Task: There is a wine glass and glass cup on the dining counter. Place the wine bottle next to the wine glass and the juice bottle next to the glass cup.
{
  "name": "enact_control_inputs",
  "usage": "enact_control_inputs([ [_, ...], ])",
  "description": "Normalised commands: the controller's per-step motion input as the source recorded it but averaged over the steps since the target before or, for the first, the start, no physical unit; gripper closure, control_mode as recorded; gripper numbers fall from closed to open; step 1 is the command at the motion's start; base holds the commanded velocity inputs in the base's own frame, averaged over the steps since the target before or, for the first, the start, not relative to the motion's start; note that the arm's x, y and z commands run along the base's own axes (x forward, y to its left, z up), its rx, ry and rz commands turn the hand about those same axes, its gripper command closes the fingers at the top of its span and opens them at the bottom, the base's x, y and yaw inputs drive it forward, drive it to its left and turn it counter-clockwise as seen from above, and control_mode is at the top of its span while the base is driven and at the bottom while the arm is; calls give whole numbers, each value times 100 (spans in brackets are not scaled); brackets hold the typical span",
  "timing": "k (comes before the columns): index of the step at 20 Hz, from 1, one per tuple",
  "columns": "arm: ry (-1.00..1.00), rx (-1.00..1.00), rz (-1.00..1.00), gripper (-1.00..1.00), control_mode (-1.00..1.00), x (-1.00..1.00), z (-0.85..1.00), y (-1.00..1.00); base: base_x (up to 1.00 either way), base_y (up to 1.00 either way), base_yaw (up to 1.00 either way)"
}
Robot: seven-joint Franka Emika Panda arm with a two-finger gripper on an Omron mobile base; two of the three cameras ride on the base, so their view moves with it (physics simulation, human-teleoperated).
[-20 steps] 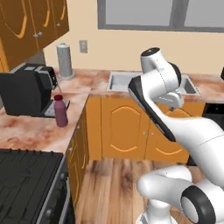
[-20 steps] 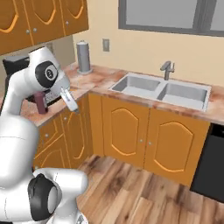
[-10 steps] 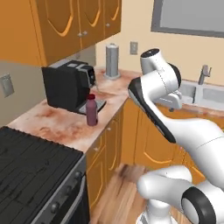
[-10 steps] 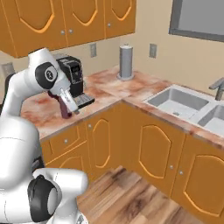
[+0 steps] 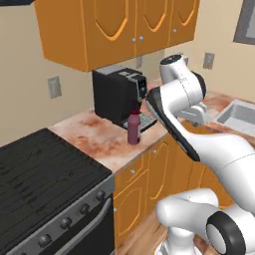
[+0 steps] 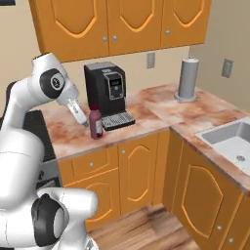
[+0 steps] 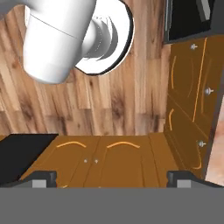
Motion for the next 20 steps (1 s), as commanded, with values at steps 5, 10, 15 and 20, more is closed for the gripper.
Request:
enact_control_inputs([
  [5,0,0,0,-100,100,0,0,0,25,-33,55],
  [10,0,0,0,-100,100,0,0,0,29,-52,49],
  [15,0,0,0,-100,100,0,0,0,39,-81,31],
  [20,0,0,0,-100,100,0,0,0,30,-54,28],
])
